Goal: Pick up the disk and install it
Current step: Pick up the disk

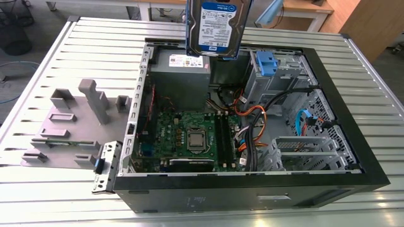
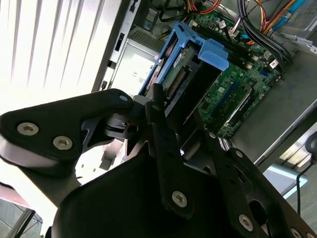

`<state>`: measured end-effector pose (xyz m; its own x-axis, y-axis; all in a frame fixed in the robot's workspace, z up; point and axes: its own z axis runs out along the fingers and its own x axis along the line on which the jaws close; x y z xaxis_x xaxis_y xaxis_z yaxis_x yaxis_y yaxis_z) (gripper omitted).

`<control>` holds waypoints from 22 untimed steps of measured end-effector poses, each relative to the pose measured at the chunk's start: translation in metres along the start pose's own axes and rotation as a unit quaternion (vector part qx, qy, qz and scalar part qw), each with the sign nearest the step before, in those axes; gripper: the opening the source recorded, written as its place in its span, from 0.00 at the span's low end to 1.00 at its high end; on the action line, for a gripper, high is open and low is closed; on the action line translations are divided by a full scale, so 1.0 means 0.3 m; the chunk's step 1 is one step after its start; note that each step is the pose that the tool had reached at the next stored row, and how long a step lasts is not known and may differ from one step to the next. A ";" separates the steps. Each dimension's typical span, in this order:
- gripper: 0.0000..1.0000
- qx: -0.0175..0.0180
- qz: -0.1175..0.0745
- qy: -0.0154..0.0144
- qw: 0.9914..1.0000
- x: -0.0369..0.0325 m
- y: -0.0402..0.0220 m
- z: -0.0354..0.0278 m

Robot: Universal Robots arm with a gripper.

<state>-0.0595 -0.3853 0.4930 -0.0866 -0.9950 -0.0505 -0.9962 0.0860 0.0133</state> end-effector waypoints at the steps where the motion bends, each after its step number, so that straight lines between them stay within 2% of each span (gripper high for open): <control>1: 0.35 0.000 0.000 0.000 1.000 0.002 0.000 0.000; 22: 0.35 0.000 0.000 0.000 1.000 0.053 -0.005 0.001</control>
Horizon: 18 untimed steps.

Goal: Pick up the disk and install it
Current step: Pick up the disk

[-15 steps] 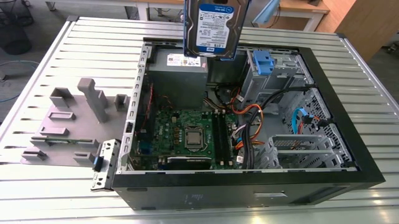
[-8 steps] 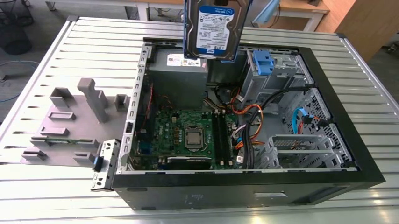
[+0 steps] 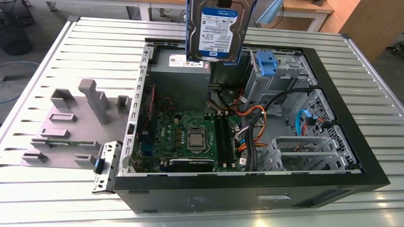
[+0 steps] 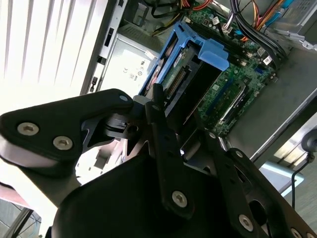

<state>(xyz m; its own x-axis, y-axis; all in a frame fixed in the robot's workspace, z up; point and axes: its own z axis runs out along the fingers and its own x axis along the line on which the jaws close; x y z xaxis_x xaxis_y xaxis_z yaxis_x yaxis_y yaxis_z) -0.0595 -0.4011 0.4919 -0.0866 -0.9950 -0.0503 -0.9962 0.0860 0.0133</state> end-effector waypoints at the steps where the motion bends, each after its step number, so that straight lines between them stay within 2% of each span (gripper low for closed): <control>1: 0.35 0.000 0.000 0.000 1.000 0.002 0.000 0.000; 18: 0.35 0.000 0.000 0.001 1.000 0.044 -0.004 0.002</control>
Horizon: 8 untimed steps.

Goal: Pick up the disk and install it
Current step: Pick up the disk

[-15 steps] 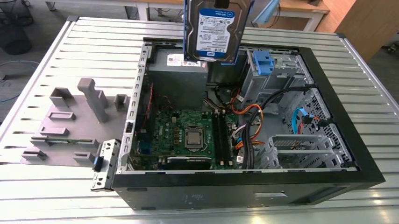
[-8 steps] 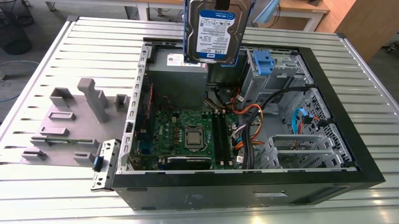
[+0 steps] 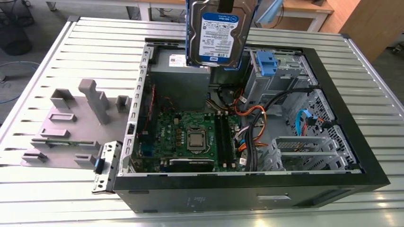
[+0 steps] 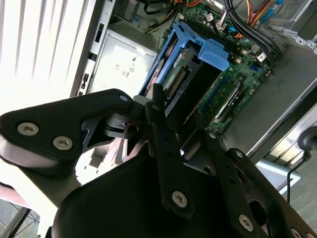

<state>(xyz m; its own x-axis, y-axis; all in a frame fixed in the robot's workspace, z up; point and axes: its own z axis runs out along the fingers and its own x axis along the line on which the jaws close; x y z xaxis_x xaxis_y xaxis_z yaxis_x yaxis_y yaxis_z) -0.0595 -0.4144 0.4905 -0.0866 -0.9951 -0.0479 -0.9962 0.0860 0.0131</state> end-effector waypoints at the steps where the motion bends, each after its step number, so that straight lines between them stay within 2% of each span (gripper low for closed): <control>1: 0.35 0.000 0.000 0.000 1.000 0.002 0.000 0.000; 8: 0.35 0.000 0.000 0.001 1.000 0.017 -0.001 0.001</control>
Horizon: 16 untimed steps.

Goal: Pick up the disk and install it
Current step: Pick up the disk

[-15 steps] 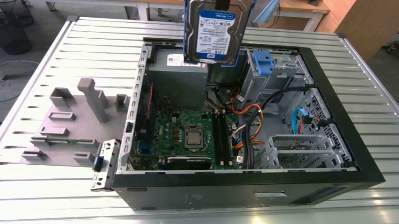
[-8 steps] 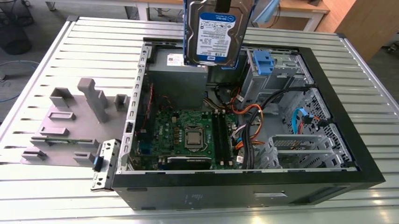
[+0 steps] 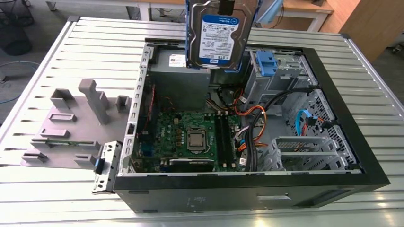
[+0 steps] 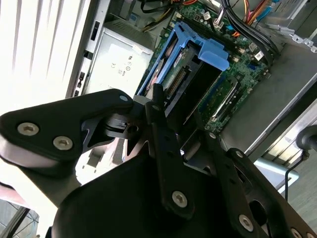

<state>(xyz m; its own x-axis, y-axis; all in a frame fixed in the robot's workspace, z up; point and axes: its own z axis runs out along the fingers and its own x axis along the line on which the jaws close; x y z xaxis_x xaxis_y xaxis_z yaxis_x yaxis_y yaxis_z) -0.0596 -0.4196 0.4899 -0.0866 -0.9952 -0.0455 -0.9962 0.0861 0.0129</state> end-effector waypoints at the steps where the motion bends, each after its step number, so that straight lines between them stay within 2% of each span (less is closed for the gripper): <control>1: 0.35 0.000 0.000 0.000 1.000 0.002 0.000 0.000; 16: 0.35 0.000 0.000 0.005 1.000 0.025 -0.002 0.003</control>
<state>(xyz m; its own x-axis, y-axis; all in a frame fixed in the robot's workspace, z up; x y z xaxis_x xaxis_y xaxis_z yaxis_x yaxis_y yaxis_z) -0.0596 -0.4270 0.4886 -0.0866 -0.9956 -0.0356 -0.9962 0.0863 0.0120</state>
